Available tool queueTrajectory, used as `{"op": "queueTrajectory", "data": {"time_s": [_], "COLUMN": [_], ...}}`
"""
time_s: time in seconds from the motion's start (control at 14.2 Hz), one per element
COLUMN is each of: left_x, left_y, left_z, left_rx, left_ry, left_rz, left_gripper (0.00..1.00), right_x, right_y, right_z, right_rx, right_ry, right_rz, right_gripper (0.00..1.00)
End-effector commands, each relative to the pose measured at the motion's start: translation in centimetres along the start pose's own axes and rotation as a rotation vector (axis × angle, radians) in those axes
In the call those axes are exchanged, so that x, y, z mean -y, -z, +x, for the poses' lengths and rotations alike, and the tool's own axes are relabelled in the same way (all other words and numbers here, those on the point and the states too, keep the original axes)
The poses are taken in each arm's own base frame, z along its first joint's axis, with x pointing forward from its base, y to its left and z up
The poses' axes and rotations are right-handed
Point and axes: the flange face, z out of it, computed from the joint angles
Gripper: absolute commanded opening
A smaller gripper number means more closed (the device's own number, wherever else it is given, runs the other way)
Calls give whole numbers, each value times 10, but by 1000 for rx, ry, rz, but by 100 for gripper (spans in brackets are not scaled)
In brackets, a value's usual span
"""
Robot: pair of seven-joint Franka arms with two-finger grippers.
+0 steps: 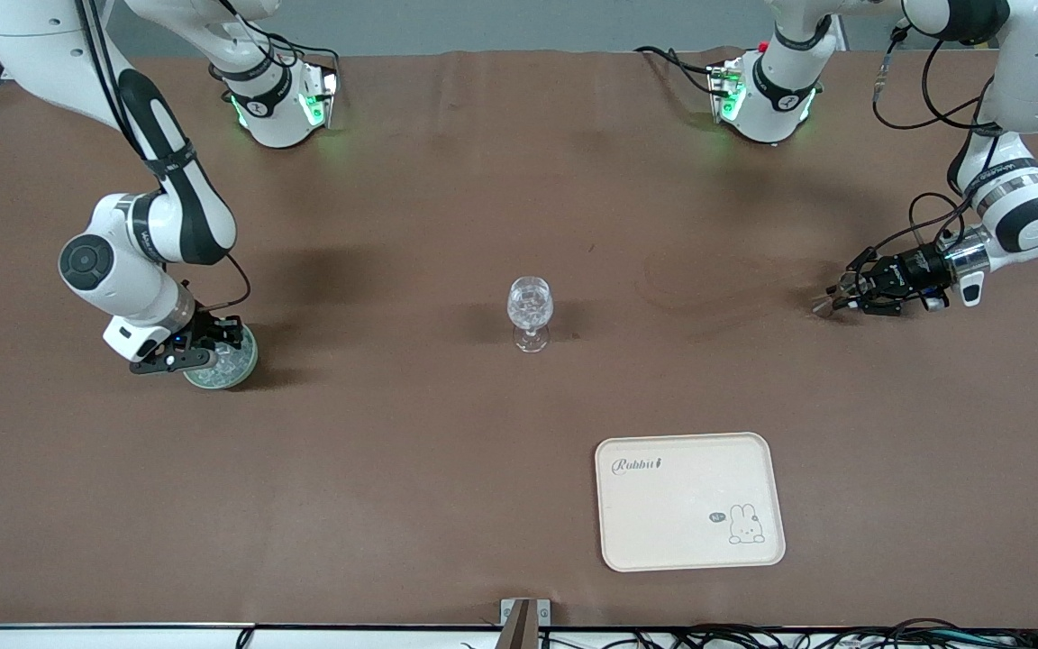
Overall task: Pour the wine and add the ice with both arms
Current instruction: 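Lift the ice cube with the right gripper while the left gripper carries the jigger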
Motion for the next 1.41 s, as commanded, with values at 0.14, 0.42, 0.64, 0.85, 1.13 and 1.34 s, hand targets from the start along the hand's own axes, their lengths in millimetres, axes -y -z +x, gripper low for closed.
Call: {"op": "queueTrajectory", "data": {"time_s": [0.14,0.42,0.64,0.85,1.13,1.34], "left_x": [-10,-51,-66,-63,-56,-33], "left_y": [25,2,-46,-127,-203,-246], "left_z": [-44,-135,-224,-313,-390,-417], "left_rx": [57,86,77,-5,-135,-192], "left_ry": [23,-6,-52,-100,-75,-130], "left_rz": [-91,38,160,242,244,253], "left_gripper": [0,0,0,0,0,0], "right_x": [-1,0,-5,-8,-15,-24], "right_y": [4,16,50,114,227,306], "right_z": [-6,8,29,50,64,58], "right_rx": [0,-14,89,83,-17,10], "right_ry": [10,2,-19,-185,-377,-419], "right_rz": [1,-1,23,31,21,21], "right_gripper": [43,0,0,0,0,0]}}
